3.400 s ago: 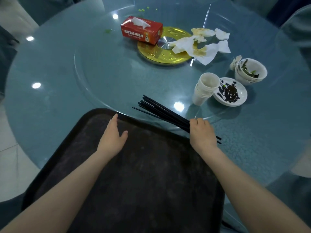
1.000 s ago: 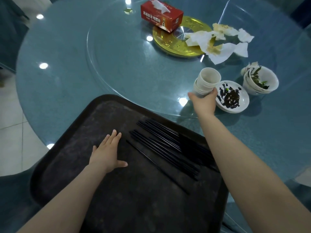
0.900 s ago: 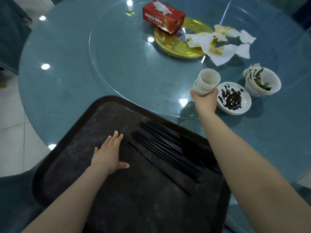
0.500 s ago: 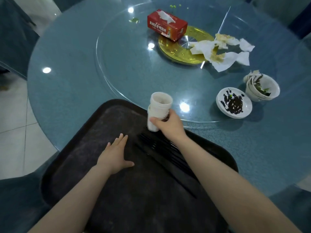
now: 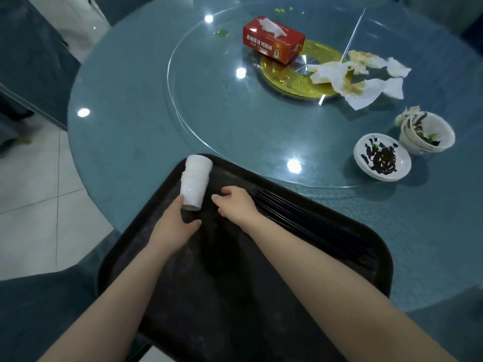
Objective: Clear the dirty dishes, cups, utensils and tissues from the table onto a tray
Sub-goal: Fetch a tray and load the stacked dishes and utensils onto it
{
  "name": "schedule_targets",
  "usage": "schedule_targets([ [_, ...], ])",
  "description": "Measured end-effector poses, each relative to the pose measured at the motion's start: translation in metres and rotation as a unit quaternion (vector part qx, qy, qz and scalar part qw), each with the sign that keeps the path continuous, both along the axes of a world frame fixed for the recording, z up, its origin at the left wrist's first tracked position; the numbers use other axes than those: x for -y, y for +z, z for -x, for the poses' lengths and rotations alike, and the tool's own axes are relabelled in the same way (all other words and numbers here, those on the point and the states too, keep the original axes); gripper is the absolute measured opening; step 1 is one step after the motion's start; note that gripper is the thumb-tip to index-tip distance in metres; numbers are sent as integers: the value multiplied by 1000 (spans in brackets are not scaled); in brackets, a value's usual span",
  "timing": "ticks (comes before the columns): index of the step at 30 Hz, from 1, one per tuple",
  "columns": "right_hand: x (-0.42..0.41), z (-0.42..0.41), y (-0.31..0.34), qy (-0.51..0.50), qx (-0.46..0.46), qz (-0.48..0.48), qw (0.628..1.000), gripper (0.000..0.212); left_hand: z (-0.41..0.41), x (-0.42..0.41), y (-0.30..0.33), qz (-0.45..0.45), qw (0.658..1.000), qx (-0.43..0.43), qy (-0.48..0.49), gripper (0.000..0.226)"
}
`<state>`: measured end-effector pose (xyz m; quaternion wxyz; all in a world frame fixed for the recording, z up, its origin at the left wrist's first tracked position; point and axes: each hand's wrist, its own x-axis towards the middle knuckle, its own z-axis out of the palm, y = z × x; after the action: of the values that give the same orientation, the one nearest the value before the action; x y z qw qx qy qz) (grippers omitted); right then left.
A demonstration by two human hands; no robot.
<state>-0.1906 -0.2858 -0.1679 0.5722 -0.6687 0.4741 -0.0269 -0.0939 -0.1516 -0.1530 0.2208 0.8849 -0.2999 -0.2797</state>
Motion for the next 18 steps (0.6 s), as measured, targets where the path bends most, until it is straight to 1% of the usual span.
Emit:
schedule_targets([
  [4, 23, 26, 4, -60, 38, -1, 997, 39, 2, 5, 5, 9, 1000, 25, 8, 76],
  [5, 32, 35, 7, -68, 40, 20, 997, 35, 4, 7, 6, 10, 999, 32, 12, 75],
  [7, 51, 58, 10, -74, 26, 92, 993, 30, 10, 13, 8, 16, 998, 61, 7, 73],
  [9, 71, 87, 11, -85, -6, 163, 983, 31, 19, 22, 10, 29, 994, 101, -12, 71],
  [11, 92, 116, 10, -89, -54, 219, 970, 31, 29, 32, 10, 43, 991, 121, -34, 70],
  [13, 112, 143, 7, -78, -113, 276, 951, 29, 39, 42, 6, 48, 990, 119, -58, 73],
  [15, 129, 167, 4, -60, -175, 334, 924, 30, 46, 52, 0, 47, 990, 105, -83, 74],
  [16, 135, 177, 2, -47, -197, 351, 914, 33, 49, 57, -3, 46, 990, 96, -94, 75],
  [18, 140, 193, -4, 1, -225, 351, 909, 43, 55, 65, -11, 30, 991, 74, -107, 78],
])
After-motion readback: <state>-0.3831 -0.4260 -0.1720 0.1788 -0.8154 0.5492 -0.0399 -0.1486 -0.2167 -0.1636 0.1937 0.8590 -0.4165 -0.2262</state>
